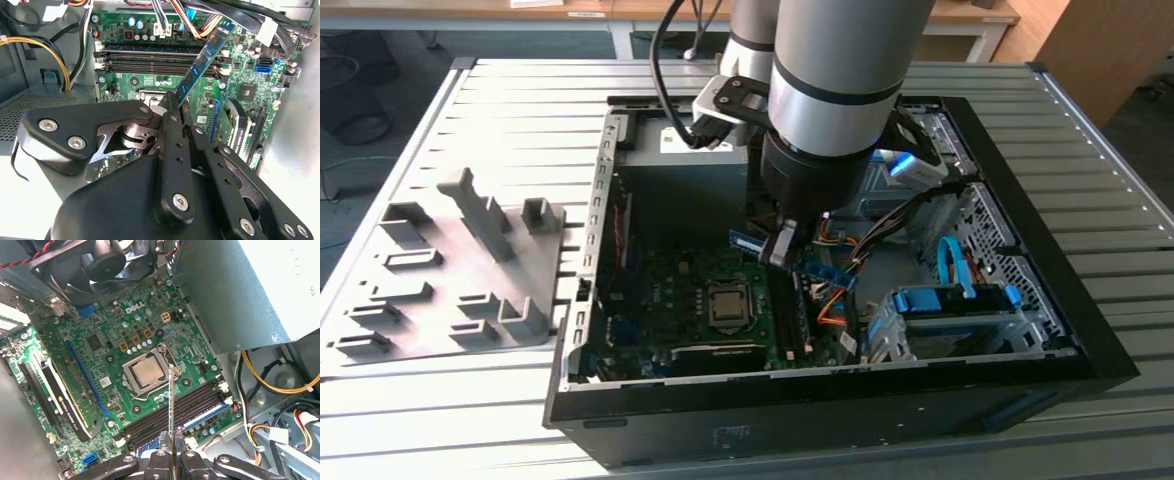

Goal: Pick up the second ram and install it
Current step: 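Insert the second ram into the second slot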

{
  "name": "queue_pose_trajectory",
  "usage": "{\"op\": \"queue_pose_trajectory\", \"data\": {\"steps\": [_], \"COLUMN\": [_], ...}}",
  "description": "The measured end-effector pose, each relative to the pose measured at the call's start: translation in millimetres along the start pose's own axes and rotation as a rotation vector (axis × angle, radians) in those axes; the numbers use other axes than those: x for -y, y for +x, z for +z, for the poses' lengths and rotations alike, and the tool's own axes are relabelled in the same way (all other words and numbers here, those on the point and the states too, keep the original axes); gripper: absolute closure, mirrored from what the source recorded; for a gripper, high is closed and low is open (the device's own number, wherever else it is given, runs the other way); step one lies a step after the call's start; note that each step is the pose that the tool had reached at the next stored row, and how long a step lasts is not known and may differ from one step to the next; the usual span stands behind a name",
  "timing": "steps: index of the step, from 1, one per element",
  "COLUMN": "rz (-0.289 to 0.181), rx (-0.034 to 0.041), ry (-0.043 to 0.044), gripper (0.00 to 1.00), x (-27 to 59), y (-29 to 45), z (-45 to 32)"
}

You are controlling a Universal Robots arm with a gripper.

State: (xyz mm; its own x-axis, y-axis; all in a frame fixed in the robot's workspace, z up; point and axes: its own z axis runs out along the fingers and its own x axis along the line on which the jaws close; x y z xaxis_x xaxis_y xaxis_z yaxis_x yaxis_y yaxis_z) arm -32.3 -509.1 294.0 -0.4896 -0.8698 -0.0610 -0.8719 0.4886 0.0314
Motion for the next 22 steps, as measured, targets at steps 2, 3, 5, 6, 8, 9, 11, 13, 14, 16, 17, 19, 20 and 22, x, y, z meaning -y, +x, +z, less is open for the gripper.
{"op": "queue_pose_trajectory", "data": {"steps": [2,3,5,6,8,9,11,13,14,16,17,19,20,22], "rz": [0.006,0.009,0.014,0.017,0.023,0.025,0.03,0.036,0.038,0.043,0.046,0.051,0.054,0.059], "rx": [0.0001,0.0002,0.0004,0.0004,0.0005,0.0006,0.0006,0.0008,0.0008,0.0009,0.001,0.0011,0.0011,0.0011], "ry": [0.0004,0.0006,0.001,0.0011,0.0015,0.0017,0.002,0.0024,0.0026,0.0029,0.0031,0.0035,0.0036,0.004], "gripper": [0.86,0.86,0.86,0.86,0.86,0.86,0.86,0.86,0.86,0.86,0.86,0.86,0.86,0.86], "x": [0.0,0.0,0.0,0.0,0.0,0.0,0.0,0.0,0.0,0.0,0.0,0.0,0.0,0.0], "y": [0.0,0.0,0.0,0.0,0.0,0.0,0.0,0.0,0.0,0.0,0.0,0.0,0.0,0.0], "z": [0.0,0.0,0.0,0.0,0.0,0.1,0.0,0.0,0.0,0.0,0.1,0.1,0.1,0.0]}}
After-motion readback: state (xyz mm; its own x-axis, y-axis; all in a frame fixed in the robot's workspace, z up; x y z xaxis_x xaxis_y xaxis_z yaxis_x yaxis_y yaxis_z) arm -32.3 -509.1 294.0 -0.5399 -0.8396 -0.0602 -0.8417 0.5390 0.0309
